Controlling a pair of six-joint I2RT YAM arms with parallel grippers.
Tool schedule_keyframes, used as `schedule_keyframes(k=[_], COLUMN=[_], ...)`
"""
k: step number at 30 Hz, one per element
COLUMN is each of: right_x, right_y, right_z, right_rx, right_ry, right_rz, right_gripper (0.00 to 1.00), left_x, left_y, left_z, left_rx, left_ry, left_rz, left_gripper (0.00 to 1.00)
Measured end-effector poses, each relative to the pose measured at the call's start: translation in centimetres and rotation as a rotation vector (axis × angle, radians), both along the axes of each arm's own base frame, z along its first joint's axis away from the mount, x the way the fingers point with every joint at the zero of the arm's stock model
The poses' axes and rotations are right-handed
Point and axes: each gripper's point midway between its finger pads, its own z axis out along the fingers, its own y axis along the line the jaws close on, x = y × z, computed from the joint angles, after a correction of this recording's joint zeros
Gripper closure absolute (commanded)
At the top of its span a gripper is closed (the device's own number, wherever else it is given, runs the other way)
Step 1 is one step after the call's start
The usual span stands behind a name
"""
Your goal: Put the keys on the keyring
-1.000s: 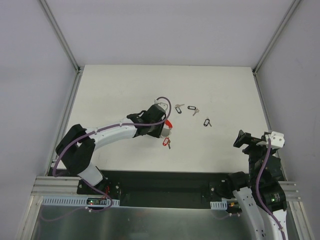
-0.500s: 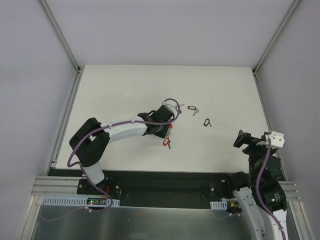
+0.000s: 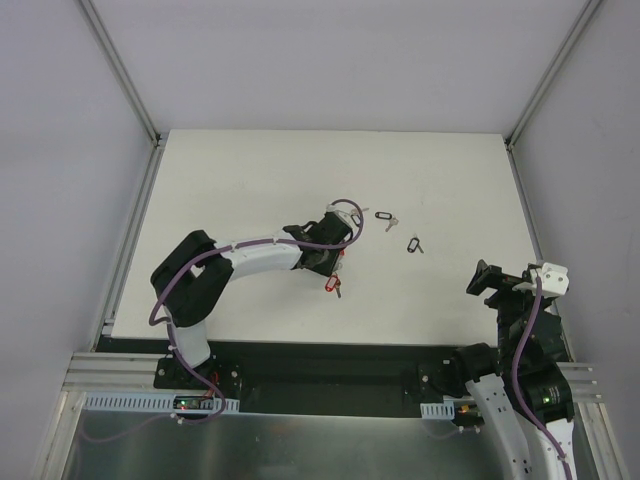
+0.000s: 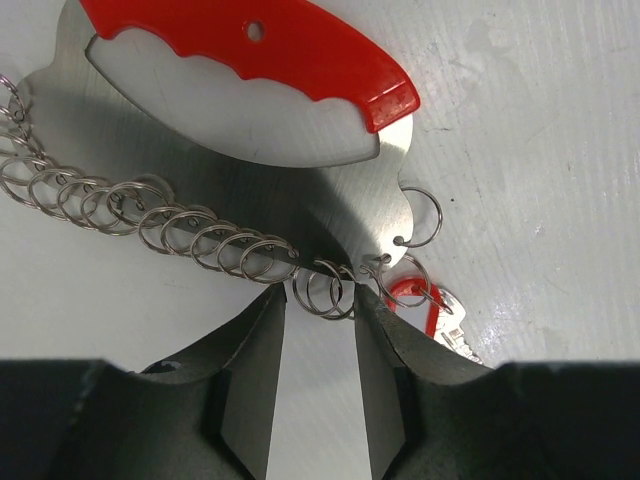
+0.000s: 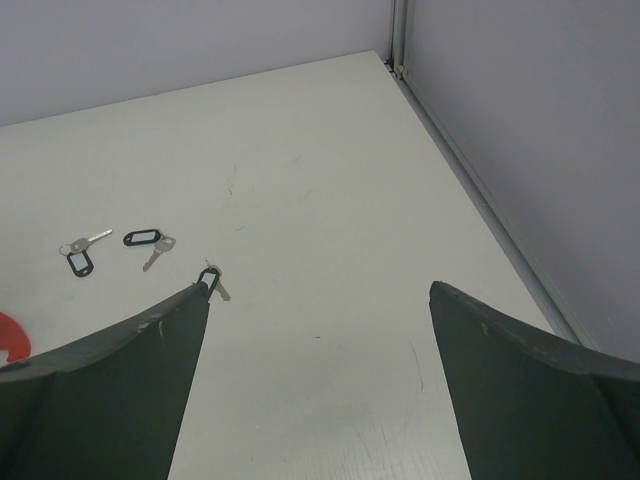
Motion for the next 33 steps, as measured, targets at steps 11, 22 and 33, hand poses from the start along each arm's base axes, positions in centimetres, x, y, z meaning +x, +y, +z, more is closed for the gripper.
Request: schedule_keyframes(k=[11,22,33], right_x=[0.0,0.0,0.0], right_y=[0.0,0.0,0.0], right_z=[0.0,0.0,0.0], right_rx=[0.0,0.0,0.0], right_ry=[0.0,0.0,0.0], right_rz=[0.0,0.0,0.002], right_gripper=[0.04,0.04,0.04], left_x=[1.3,2.7,0.9], left_y=[1.5,3.1,4.4], left_z=[0.2,0.4,3.1], left_rx=[0.068,0.1,0.056], left_ry=[-0.07,-0.097,-0.135], left_rz=[0.047,0.094,0.015], left_gripper=[0.73,0.65,0.64])
